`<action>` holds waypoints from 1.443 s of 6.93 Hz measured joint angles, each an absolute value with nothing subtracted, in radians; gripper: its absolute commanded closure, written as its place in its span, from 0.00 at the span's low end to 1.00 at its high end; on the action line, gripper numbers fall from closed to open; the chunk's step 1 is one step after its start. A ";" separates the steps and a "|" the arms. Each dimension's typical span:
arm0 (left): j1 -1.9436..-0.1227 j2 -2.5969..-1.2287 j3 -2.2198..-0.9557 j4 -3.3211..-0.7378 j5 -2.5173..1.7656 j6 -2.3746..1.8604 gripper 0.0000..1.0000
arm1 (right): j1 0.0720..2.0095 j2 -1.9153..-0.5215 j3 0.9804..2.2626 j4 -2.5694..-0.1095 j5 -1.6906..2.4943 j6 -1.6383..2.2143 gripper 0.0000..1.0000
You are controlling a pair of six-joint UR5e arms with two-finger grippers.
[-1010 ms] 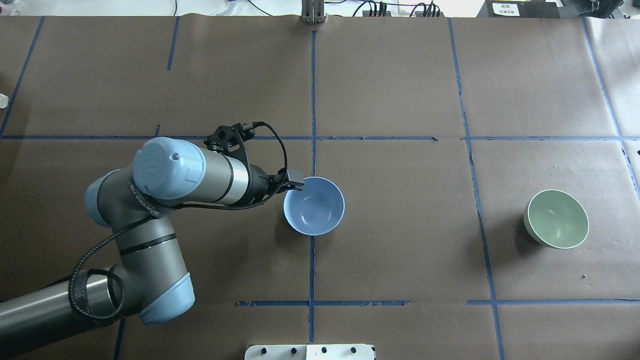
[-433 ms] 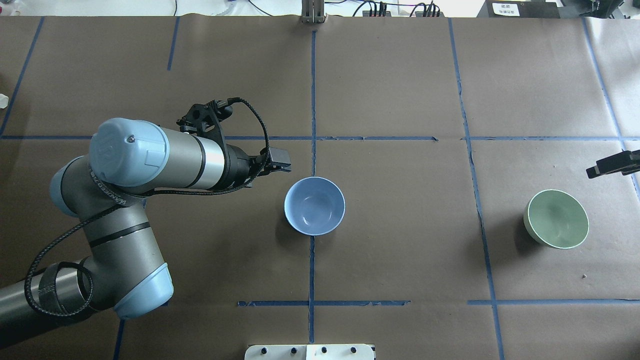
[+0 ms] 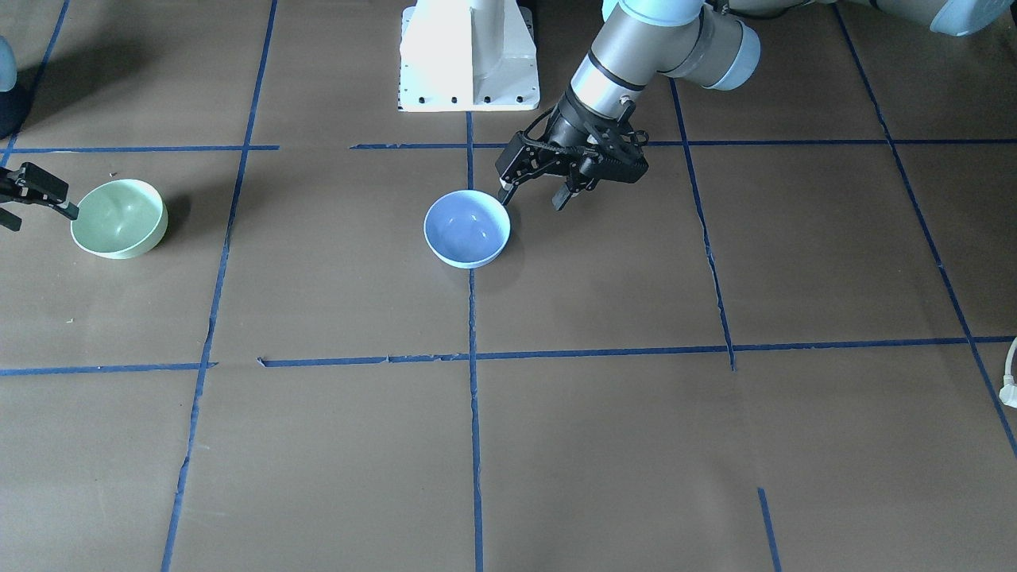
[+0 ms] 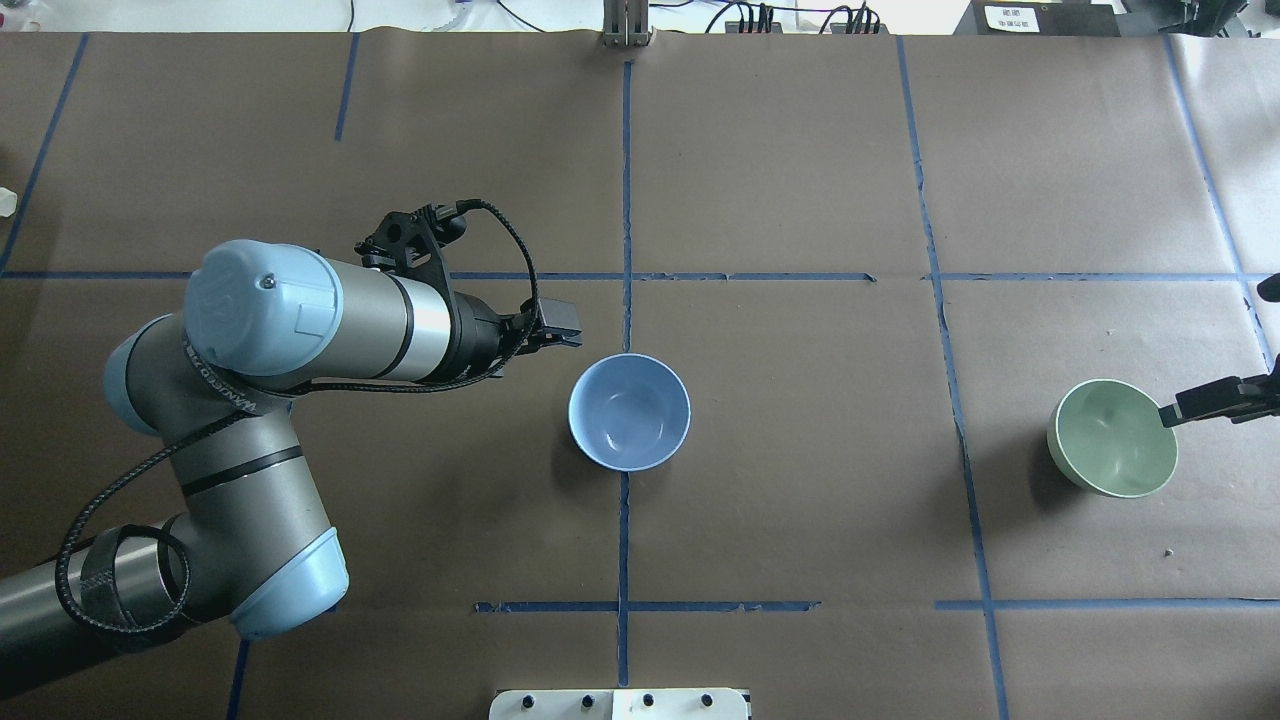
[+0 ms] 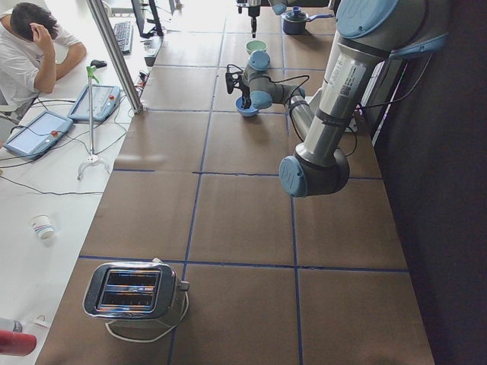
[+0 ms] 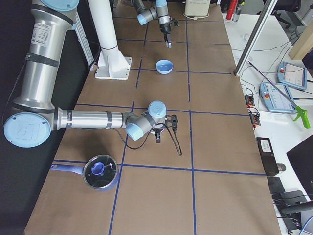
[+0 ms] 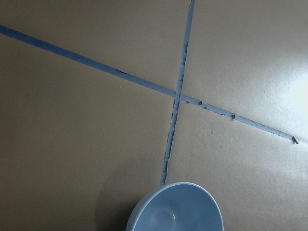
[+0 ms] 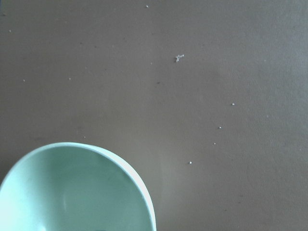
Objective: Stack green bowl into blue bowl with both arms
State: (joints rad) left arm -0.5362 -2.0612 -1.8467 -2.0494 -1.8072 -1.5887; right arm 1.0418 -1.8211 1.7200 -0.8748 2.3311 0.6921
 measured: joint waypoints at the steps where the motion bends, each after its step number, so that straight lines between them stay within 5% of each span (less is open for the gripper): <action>1: -0.536 -2.061 -1.848 -2.049 -1.807 -1.589 0.01 | 1.010 -1.825 1.715 -0.870 2.309 0.697 0.09; 3: -0.539 -2.060 -1.856 -2.050 -1.807 -1.589 0.01 | 0.968 -1.821 1.701 -0.867 2.280 0.710 0.94; 7: -0.546 -2.041 -1.885 -2.051 -1.808 -1.585 0.01 | 0.904 -1.736 1.702 -0.866 2.274 0.833 1.00; 10: -0.573 -2.022 -1.926 -2.054 -1.812 -1.583 0.01 | 0.810 -1.540 1.839 -0.871 2.269 1.150 1.00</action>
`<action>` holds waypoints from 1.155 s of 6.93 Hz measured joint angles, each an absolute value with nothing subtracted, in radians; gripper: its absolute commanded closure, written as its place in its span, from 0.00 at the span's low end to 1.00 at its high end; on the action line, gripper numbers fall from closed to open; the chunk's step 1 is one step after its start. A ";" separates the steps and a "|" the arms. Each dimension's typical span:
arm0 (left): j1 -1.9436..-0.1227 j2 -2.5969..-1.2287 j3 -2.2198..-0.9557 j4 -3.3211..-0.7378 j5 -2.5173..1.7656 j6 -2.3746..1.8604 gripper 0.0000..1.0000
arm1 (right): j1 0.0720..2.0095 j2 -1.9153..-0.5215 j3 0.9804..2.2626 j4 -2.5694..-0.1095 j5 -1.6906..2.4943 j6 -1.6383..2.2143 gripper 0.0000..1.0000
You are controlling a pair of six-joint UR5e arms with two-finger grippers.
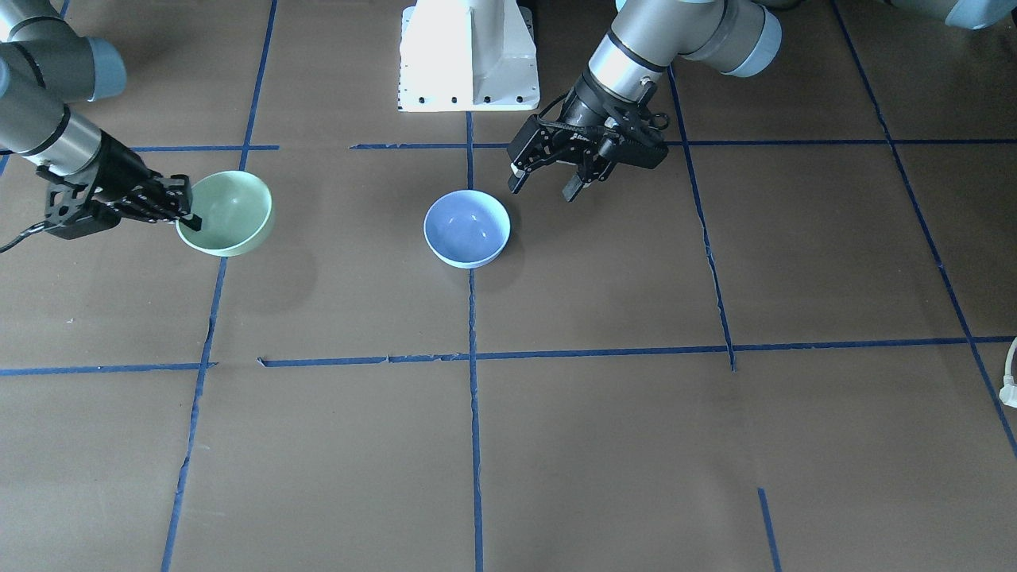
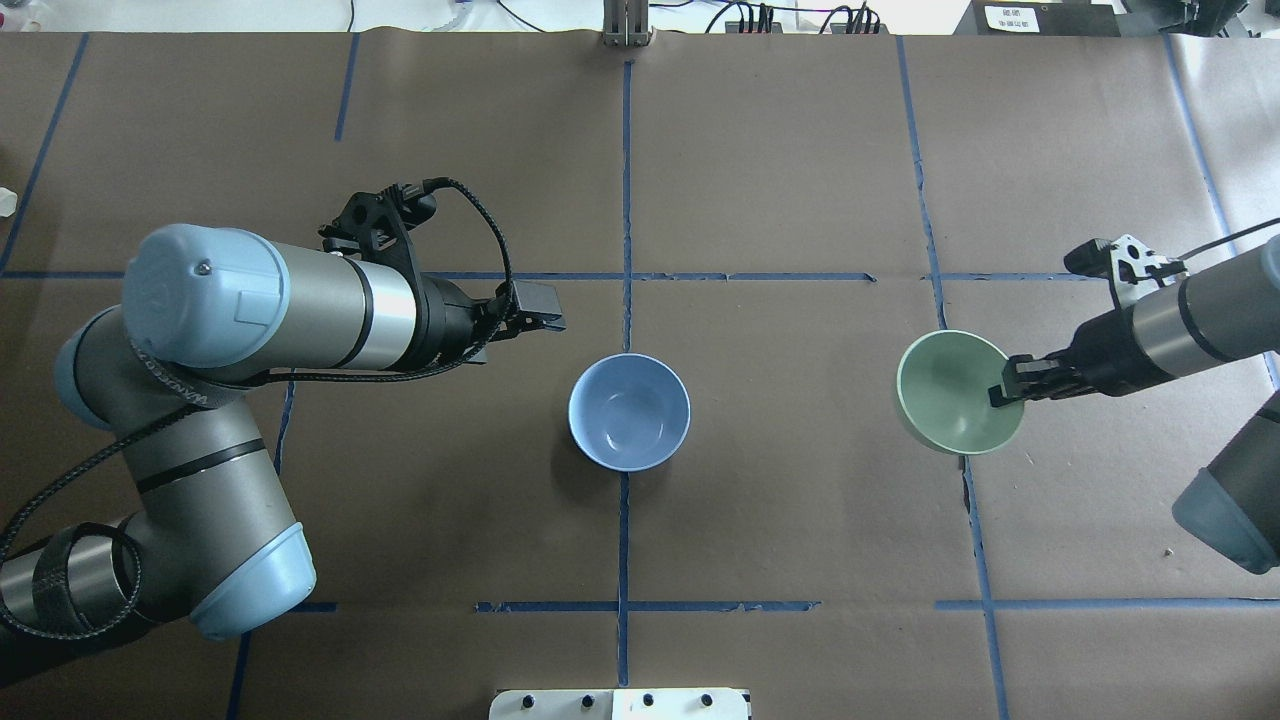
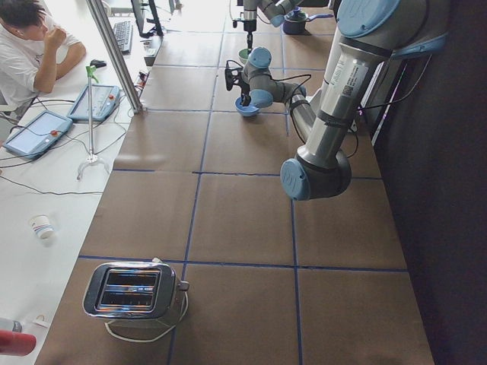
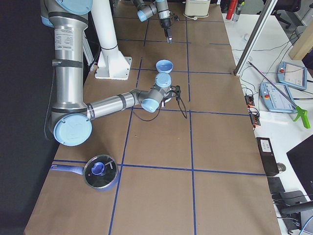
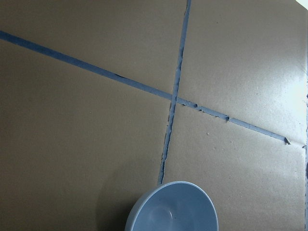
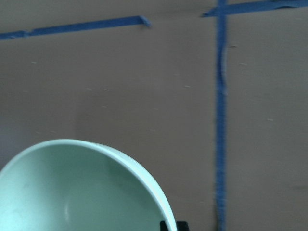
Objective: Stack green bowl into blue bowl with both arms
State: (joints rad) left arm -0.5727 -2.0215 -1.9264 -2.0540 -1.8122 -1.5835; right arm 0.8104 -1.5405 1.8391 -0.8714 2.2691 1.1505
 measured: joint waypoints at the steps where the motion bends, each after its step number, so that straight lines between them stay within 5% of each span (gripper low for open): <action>1: -0.593 -2.010 -1.950 -2.058 -1.814 -1.585 0.01 | 0.752 -1.438 1.855 -0.880 2.239 1.287 1.00; 4: -0.638 -1.998 -1.985 -2.063 -1.829 -1.589 0.01 | 0.547 -1.153 1.852 -1.085 2.007 1.502 1.00; 7: -0.640 -1.993 -1.986 -2.063 -1.830 -1.590 0.01 | 0.476 -1.083 1.802 -1.186 1.895 1.515 0.99; 8: -0.640 -1.993 -1.985 -2.063 -1.830 -1.591 0.01 | 0.468 -1.075 1.783 -1.188 1.881 1.516 0.75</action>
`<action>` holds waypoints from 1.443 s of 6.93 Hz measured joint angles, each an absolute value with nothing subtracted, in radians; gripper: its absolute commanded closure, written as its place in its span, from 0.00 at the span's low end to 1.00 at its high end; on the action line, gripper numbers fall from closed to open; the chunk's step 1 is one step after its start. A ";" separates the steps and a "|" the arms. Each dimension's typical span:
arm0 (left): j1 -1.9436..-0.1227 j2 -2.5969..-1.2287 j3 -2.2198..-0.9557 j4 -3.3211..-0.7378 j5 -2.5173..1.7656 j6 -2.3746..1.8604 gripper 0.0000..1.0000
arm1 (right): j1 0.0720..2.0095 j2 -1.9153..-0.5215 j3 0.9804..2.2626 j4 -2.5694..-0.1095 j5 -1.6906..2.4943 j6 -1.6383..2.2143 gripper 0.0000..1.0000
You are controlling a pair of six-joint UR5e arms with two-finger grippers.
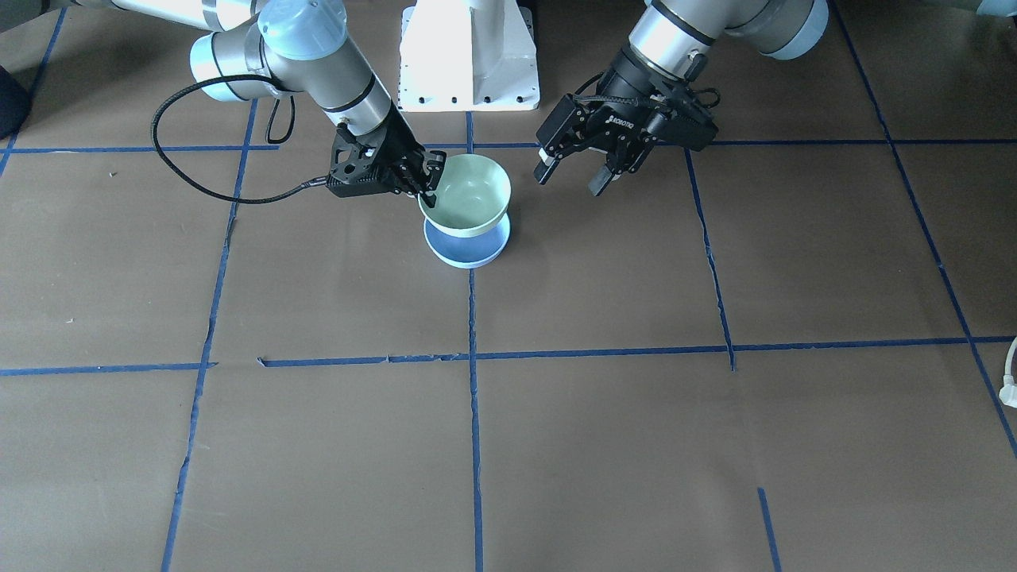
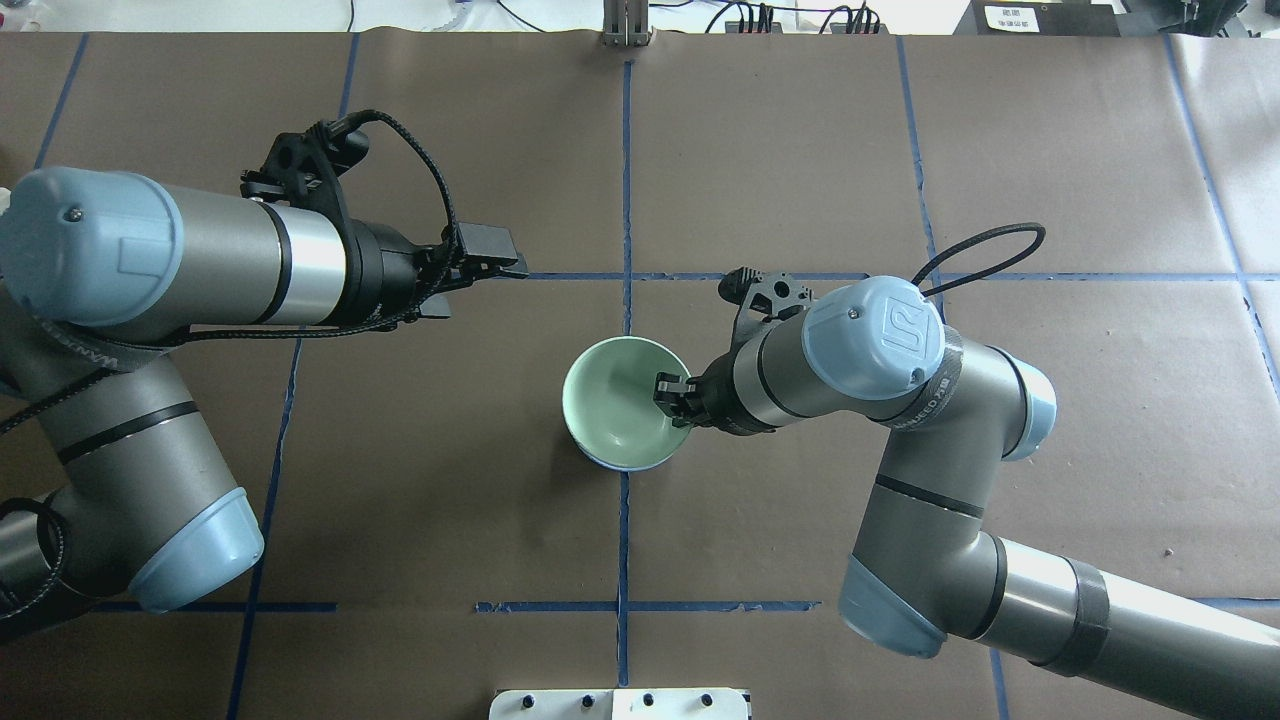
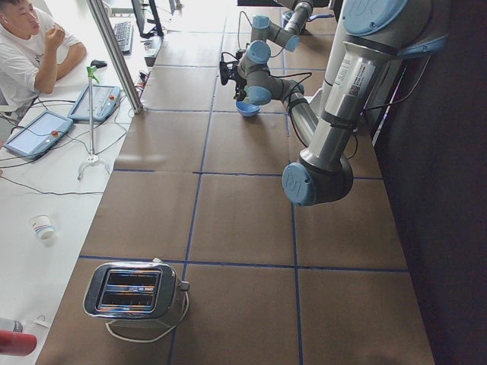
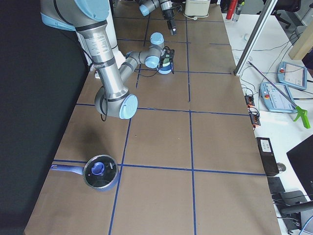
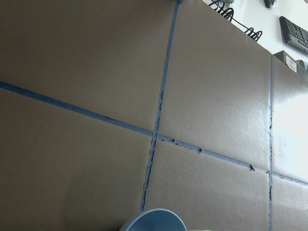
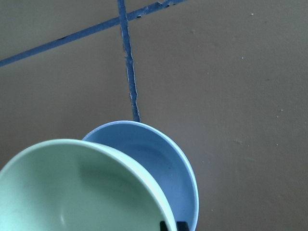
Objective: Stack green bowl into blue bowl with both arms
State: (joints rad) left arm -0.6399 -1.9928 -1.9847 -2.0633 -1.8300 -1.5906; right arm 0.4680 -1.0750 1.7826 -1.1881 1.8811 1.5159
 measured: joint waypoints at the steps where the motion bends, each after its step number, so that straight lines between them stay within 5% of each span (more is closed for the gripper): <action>1: -0.640 -1.993 -1.984 -2.063 -1.830 -1.591 0.01 | 0.464 -1.064 1.760 -1.189 1.873 1.516 0.01; 5: -0.637 -1.987 -1.984 -2.064 -1.829 -1.590 0.01 | 0.485 -1.041 1.748 -1.206 1.838 1.558 0.00; 8: -0.658 -1.900 -1.974 -2.053 -1.882 -1.503 0.01 | 0.674 -1.304 1.959 -1.255 1.982 1.438 0.00; 10: -0.715 -1.761 -1.969 -2.048 -1.924 -1.296 0.01 | 0.910 -1.486 1.969 -1.262 2.134 1.065 0.00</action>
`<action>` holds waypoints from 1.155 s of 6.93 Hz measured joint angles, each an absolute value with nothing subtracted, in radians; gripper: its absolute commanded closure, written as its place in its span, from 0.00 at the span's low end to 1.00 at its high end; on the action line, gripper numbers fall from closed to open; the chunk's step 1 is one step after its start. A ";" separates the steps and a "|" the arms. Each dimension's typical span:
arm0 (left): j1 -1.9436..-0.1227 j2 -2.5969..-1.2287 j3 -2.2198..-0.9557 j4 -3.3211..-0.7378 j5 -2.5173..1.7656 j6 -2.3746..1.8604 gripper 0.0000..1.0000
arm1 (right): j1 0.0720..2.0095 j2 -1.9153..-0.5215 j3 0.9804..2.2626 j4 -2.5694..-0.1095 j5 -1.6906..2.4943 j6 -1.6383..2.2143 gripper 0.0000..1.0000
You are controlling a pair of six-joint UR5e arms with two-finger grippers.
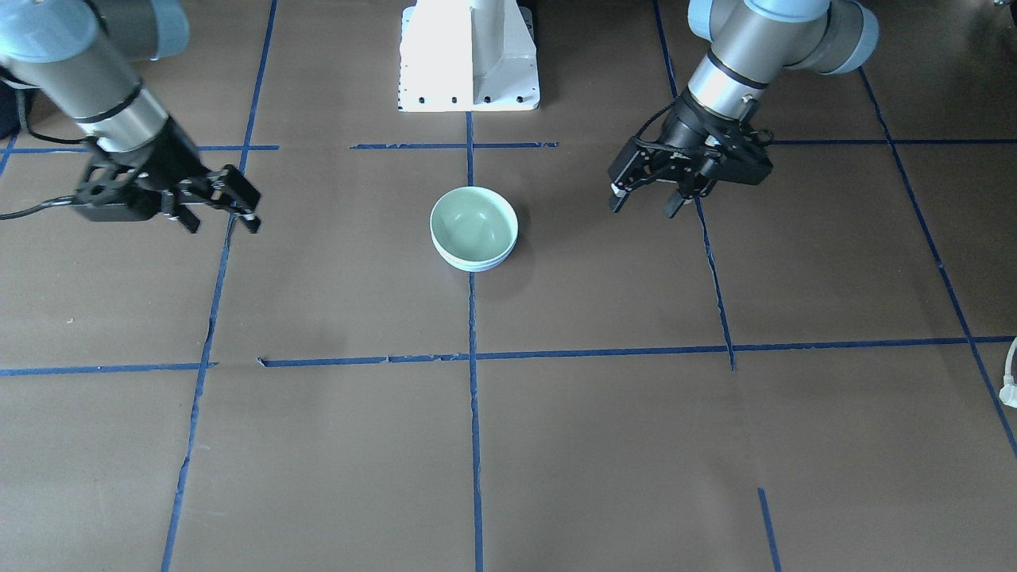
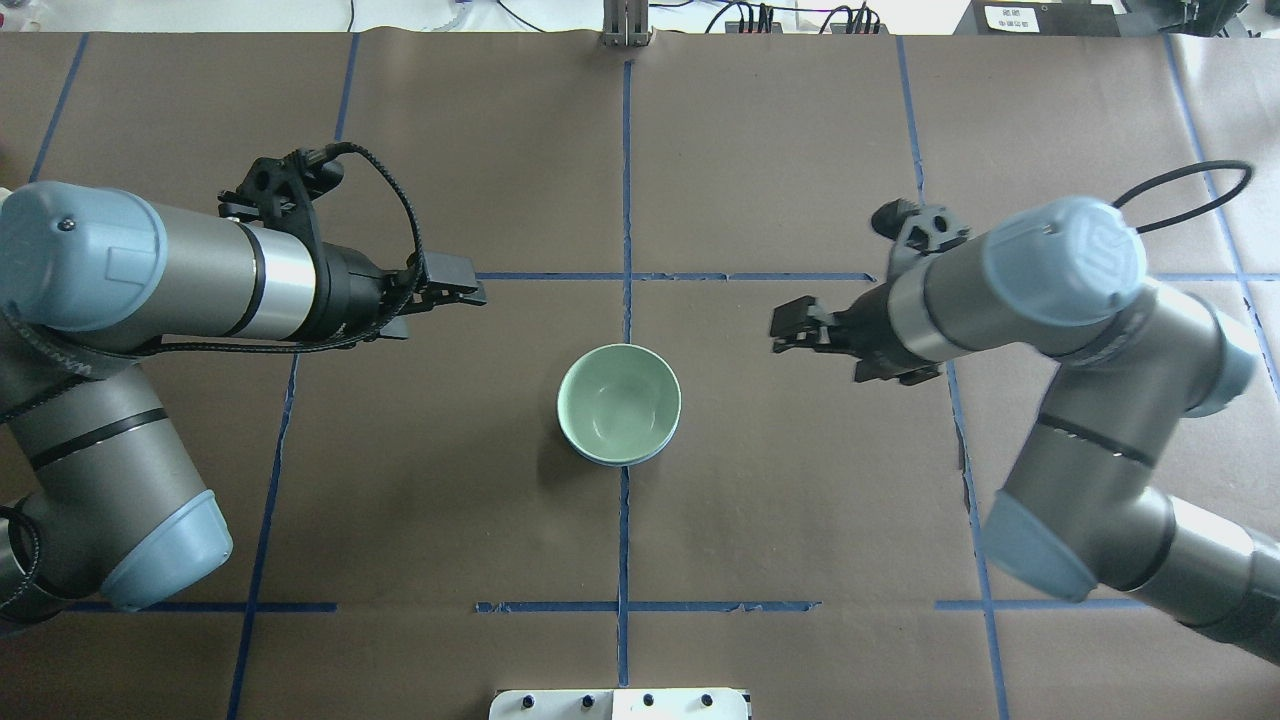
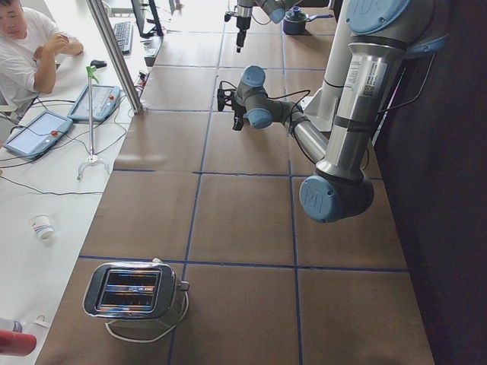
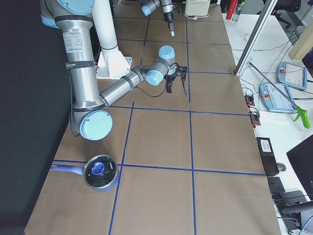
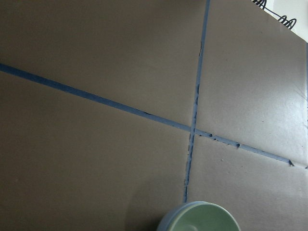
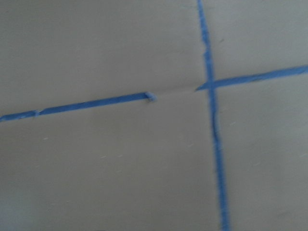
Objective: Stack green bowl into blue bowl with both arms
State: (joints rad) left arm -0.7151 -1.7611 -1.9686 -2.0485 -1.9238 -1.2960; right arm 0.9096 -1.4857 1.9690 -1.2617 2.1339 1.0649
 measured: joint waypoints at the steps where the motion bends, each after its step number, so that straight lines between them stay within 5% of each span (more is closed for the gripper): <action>1: -0.793 -1.674 -1.968 -2.048 -1.983 -1.152 0.01 | 1.058 -1.552 1.913 -1.265 2.204 0.799 0.00; 4: -1.064 -1.454 -1.924 -2.047 -2.185 -0.634 0.02 | 1.368 -1.613 1.683 -1.280 2.290 0.175 0.00; 8: -1.455 -1.483 -1.659 -1.843 -2.347 0.002 0.01 | 1.598 -1.600 1.610 -1.547 2.317 -0.354 0.00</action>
State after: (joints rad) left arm -1.4547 -1.4830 -1.6586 -1.8432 -2.3467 0.0024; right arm 1.5982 -1.6002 1.6099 -1.5468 2.3170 -0.3538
